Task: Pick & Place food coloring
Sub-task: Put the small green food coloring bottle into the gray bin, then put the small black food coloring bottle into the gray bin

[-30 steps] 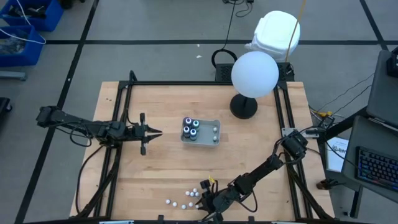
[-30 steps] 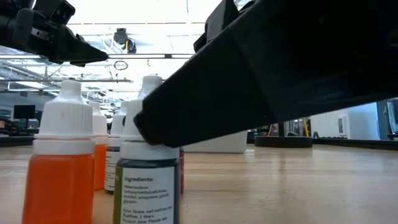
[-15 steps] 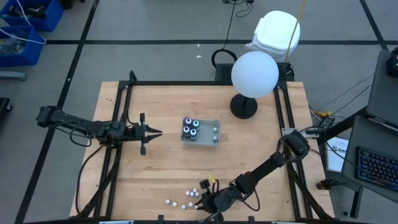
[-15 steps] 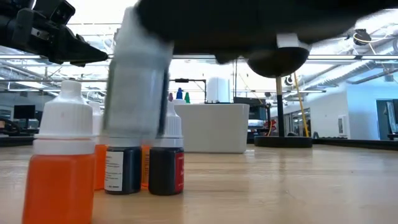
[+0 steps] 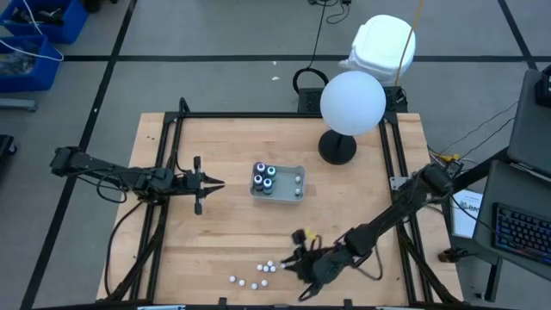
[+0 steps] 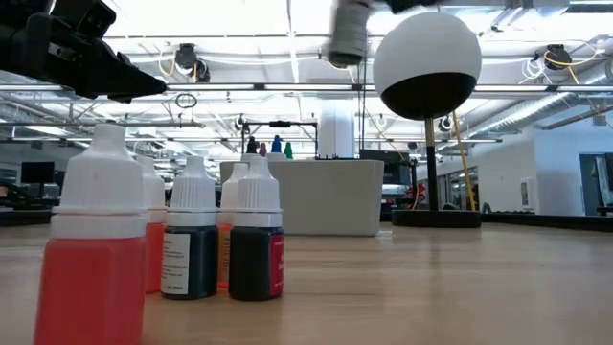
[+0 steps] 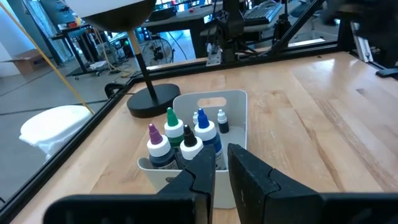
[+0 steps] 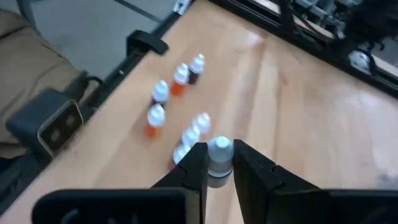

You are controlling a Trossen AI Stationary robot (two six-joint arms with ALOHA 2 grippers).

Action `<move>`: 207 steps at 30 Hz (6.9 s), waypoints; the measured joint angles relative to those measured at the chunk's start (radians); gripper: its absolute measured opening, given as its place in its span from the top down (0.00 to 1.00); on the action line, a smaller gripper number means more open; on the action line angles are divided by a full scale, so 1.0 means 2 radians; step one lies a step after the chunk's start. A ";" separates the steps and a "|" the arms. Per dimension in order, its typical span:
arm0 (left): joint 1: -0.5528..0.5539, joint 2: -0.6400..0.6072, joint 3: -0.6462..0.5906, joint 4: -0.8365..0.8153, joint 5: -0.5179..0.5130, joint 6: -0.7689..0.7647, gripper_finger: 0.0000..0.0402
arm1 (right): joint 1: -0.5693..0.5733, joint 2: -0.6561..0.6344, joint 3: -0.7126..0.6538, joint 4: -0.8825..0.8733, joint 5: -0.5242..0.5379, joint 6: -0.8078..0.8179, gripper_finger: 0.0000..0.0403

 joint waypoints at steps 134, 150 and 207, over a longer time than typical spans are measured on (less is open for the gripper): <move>0.000 0.000 0.000 -0.001 0.000 -0.024 0.87 | -0.378 -0.028 -0.101 -0.001 -0.200 0.050 0.88; 0.000 0.000 0.000 0.000 0.000 -0.024 0.87 | -0.379 -0.027 -0.106 0.005 -0.198 0.055 0.88; 0.000 0.000 0.000 -0.004 0.000 -0.027 0.87 | -0.377 -0.112 -0.106 -0.029 -0.223 0.081 0.70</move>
